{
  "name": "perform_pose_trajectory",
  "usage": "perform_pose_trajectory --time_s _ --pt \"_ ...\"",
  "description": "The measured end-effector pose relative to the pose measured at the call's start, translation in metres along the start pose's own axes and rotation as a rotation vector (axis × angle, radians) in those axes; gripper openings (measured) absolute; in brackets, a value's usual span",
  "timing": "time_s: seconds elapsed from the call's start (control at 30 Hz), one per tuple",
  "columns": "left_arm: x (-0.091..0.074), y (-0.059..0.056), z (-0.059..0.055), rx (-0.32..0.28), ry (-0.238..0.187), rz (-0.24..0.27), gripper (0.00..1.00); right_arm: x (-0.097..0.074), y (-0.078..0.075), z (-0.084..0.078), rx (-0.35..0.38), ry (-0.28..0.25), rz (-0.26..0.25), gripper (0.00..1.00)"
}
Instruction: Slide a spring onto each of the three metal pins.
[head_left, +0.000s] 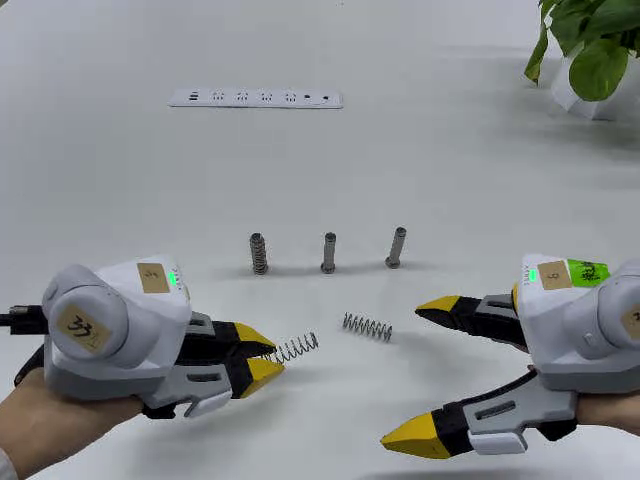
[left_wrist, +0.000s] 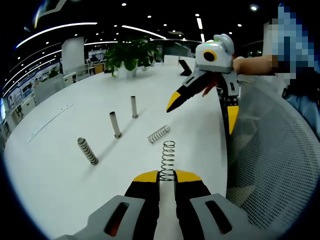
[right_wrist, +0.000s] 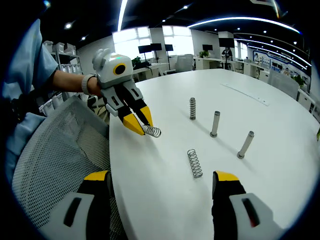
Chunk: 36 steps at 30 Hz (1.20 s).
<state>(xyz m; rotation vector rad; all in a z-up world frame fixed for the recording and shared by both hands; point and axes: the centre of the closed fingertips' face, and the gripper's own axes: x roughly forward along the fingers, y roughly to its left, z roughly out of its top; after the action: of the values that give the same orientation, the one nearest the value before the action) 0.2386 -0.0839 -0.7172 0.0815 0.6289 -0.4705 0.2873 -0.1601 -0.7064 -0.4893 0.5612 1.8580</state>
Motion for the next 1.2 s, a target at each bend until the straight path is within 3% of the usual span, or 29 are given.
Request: perform_pose_trajectory --time_s 0.3,0.77,1.2 --pt "0.003 -0.011 0.006 0.038 -0.012 -0.047 0.10 0.007 0.006 0.019 0.009 -0.037 0.052 0.77" --pt "0.007 -0.028 0.015 0.095 -0.018 -0.117 0.10 0.016 0.019 0.024 -0.001 -0.020 0.153 0.46" --pt "0.014 -0.037 0.019 0.134 -0.009 -0.170 0.10 0.021 0.026 0.022 -0.123 0.022 0.199 0.23"
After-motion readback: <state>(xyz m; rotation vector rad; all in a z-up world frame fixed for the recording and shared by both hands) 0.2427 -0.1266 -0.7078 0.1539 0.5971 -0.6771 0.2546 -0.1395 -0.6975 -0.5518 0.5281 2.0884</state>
